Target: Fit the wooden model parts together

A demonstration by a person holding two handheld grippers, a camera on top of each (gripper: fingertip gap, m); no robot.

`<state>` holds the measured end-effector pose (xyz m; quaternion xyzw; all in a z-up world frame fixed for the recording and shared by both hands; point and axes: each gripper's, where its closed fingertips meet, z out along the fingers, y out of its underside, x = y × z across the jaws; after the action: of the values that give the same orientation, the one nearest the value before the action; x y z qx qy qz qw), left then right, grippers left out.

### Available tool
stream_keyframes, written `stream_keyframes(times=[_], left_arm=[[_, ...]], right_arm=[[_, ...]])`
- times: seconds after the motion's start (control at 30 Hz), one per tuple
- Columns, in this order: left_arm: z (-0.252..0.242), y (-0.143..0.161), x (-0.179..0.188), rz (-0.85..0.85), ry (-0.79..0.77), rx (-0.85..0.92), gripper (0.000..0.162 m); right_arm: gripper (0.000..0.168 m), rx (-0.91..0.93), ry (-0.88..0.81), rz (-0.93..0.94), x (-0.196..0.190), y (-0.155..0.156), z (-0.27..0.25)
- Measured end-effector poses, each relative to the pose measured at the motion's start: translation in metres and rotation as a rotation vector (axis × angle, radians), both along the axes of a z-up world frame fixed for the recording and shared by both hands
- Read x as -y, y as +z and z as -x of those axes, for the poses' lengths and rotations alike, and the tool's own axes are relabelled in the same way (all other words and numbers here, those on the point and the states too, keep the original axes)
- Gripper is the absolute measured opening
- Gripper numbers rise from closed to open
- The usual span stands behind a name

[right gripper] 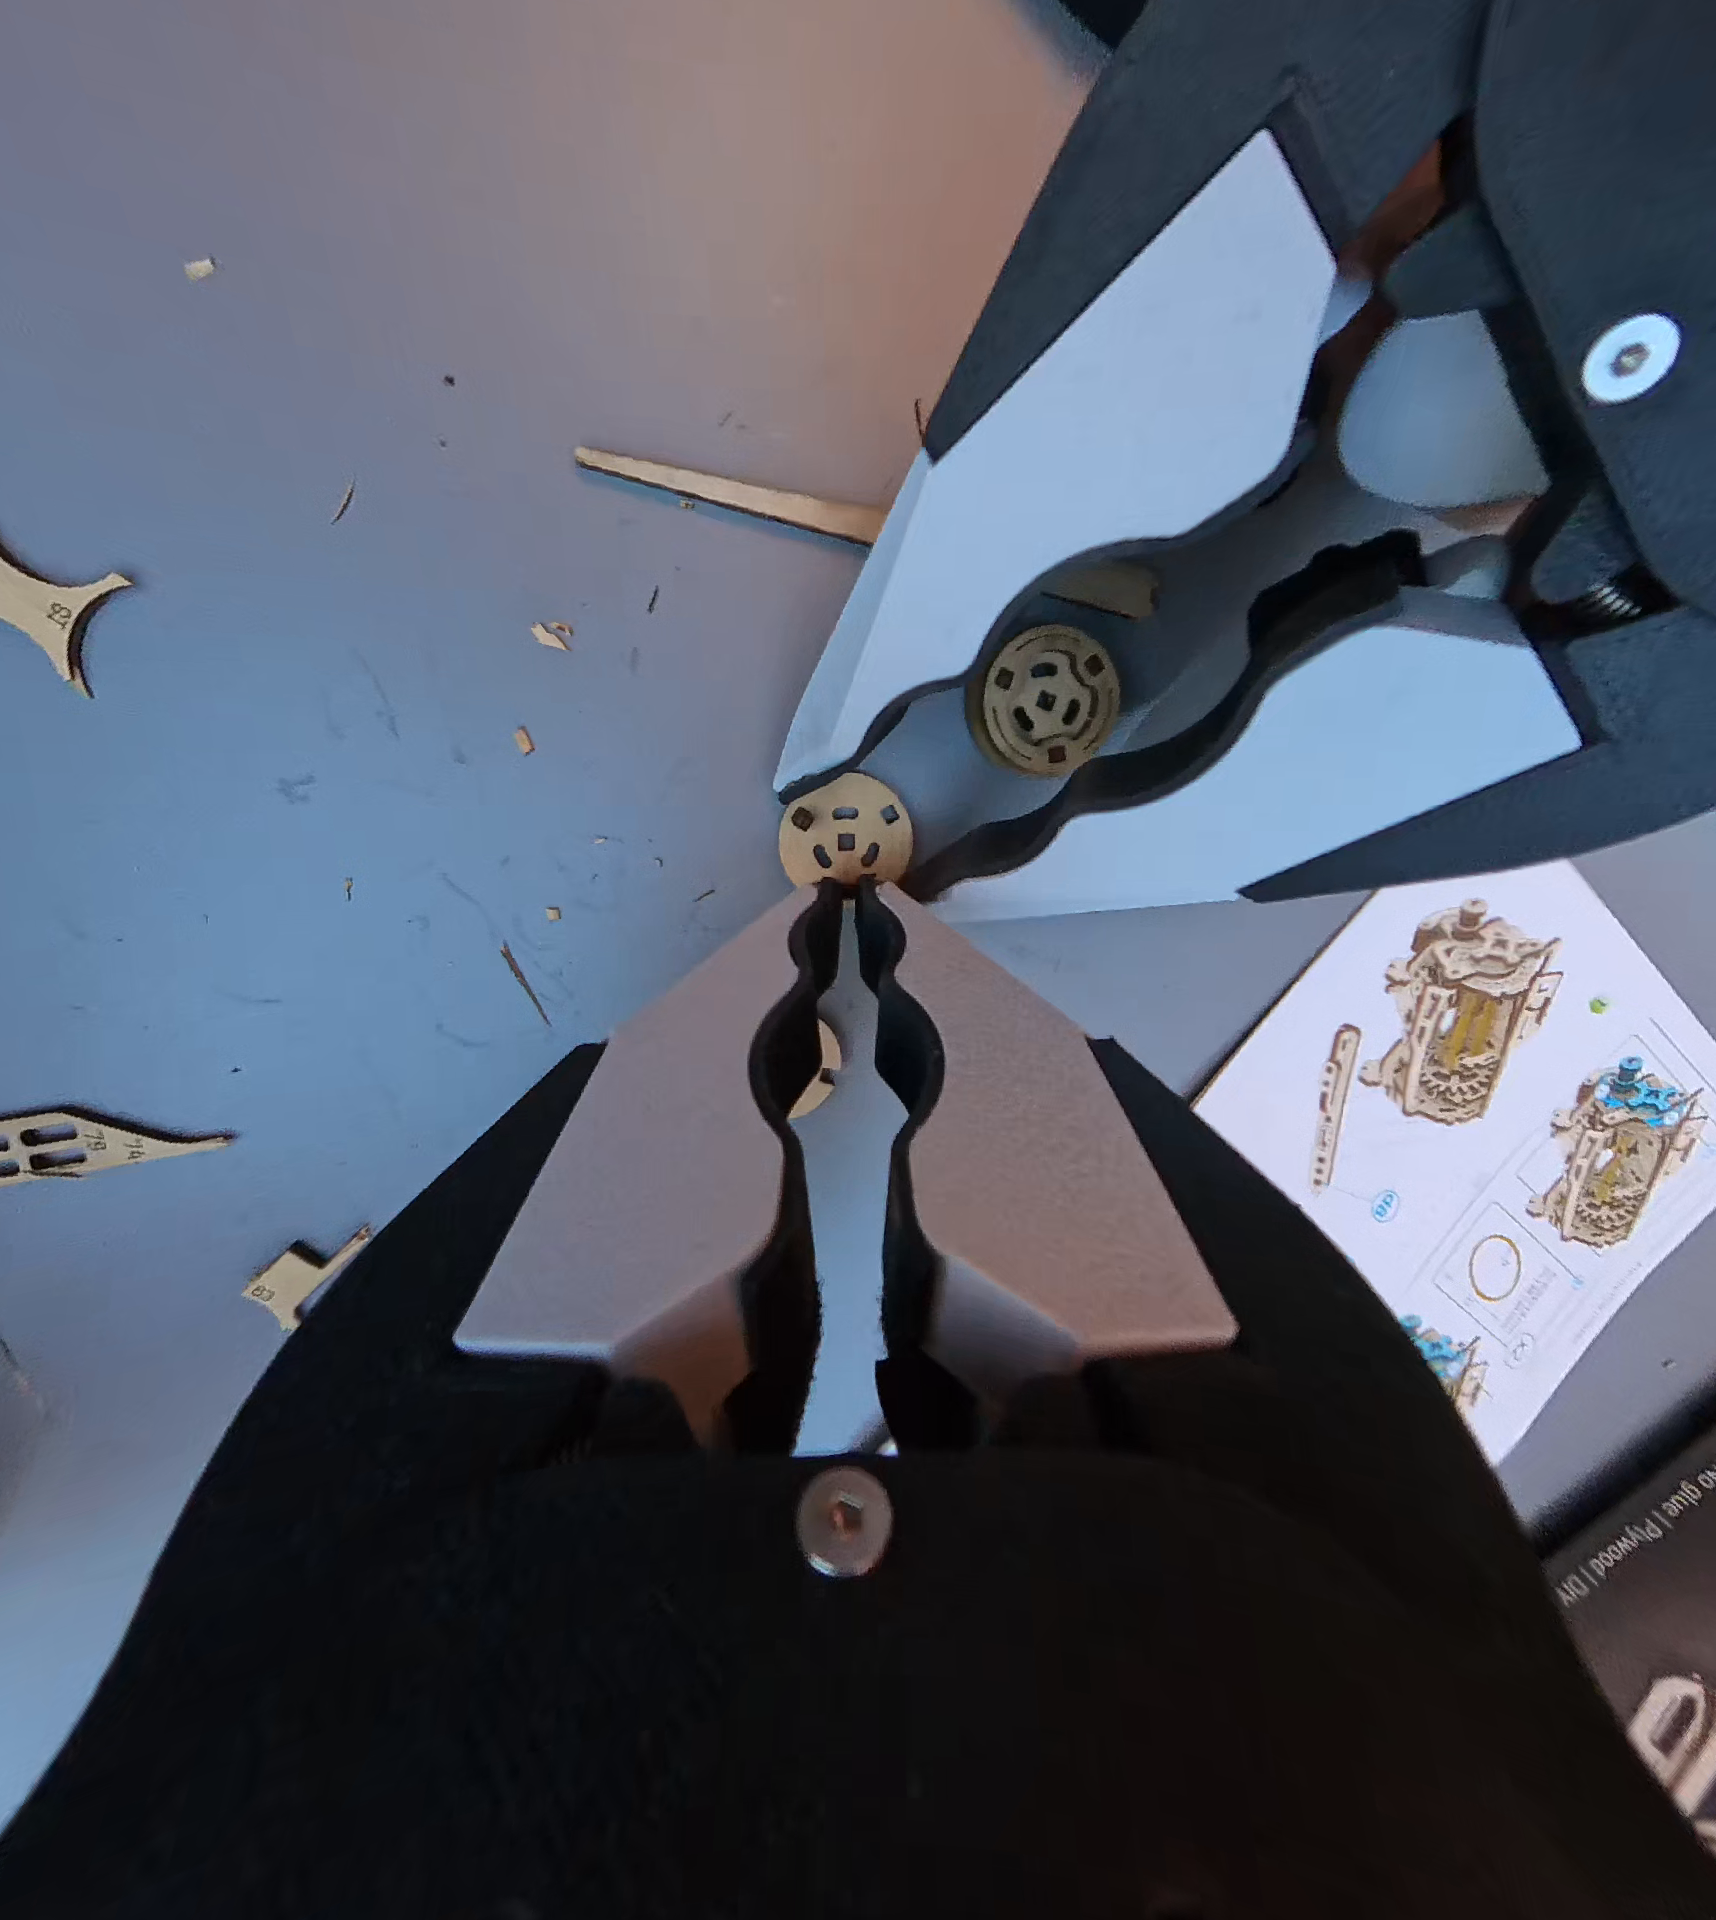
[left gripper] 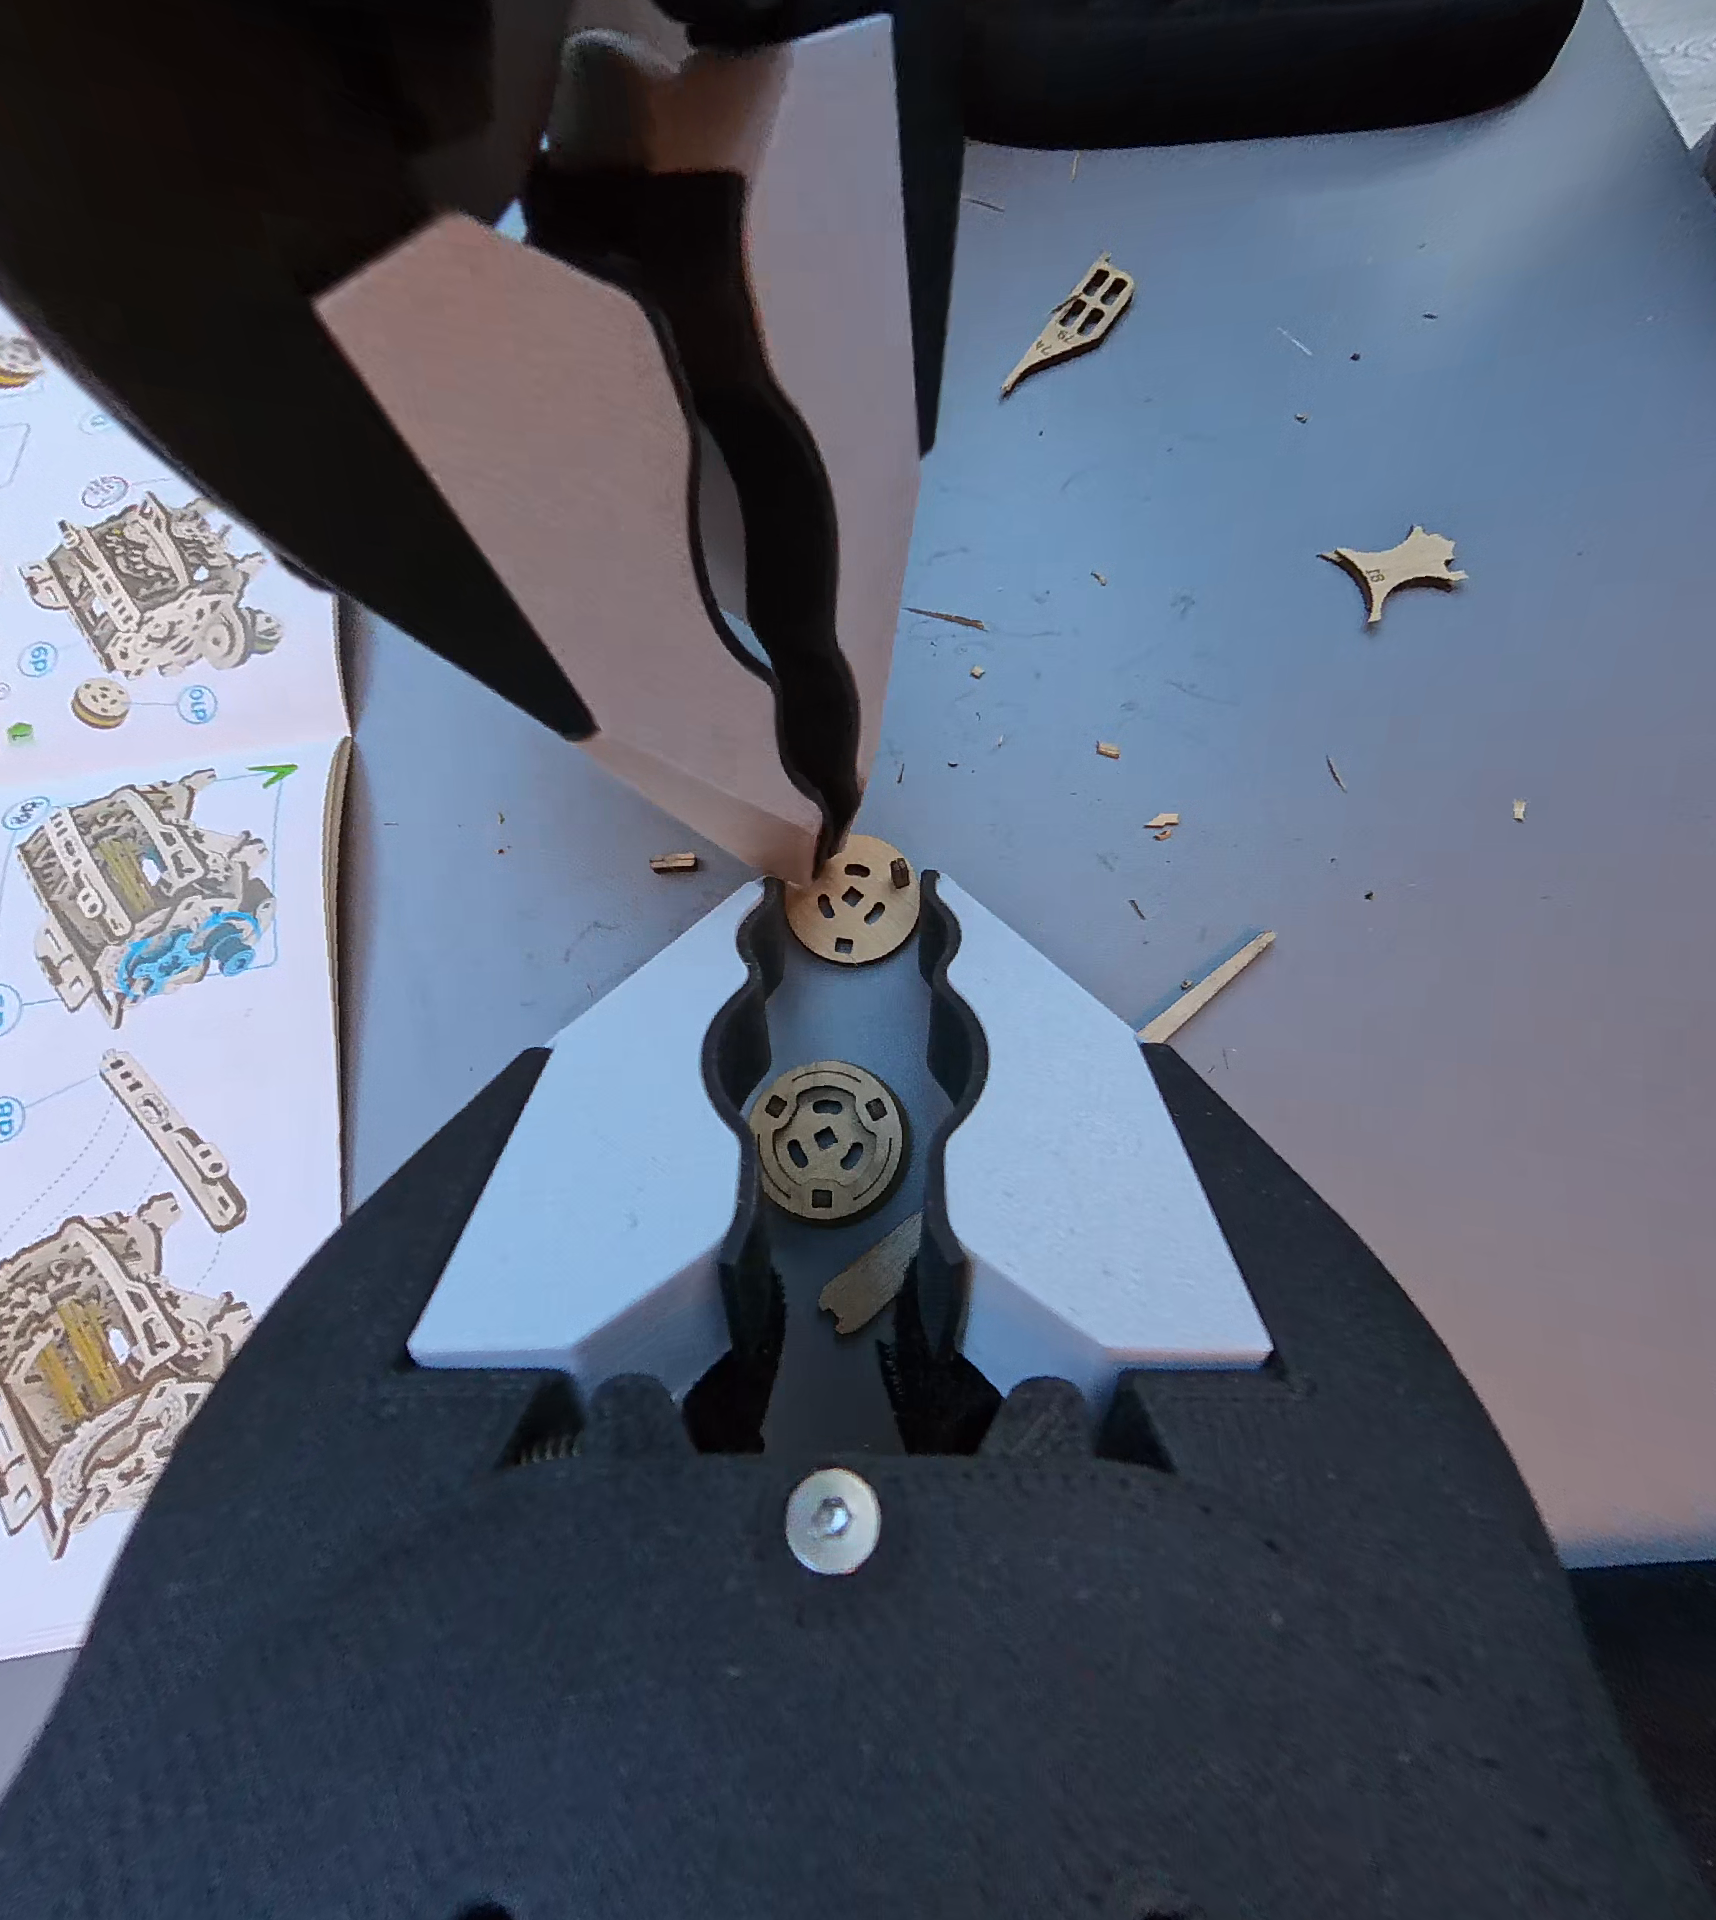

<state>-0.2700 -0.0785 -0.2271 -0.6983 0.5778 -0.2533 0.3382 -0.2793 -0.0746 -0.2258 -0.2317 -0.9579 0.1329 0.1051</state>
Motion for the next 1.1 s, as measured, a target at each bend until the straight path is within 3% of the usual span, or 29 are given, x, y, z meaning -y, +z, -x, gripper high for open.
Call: stream_keyframes(times=[0.23, 0.77, 1.1], left_arm=[[0.0000, 0.0000, 0.0002, -0.001, 0.000, 0.000, 0.024], [0.0001, -0.0001, -0.0001, -0.002, 0.010, -0.001, 0.025], [-0.0002, -0.0001, -0.0004, 0.006, 0.011, 0.001, 0.024]], right_arm=[[0.001, 0.070, 0.001, -0.149, -0.0017, -0.0015, -0.0009], [0.001, 0.103, -0.029, 0.191, -0.0026, -0.0013, -0.0020], [0.001, 0.107, -0.068, 0.147, -0.0035, -0.0025, -0.0028]])
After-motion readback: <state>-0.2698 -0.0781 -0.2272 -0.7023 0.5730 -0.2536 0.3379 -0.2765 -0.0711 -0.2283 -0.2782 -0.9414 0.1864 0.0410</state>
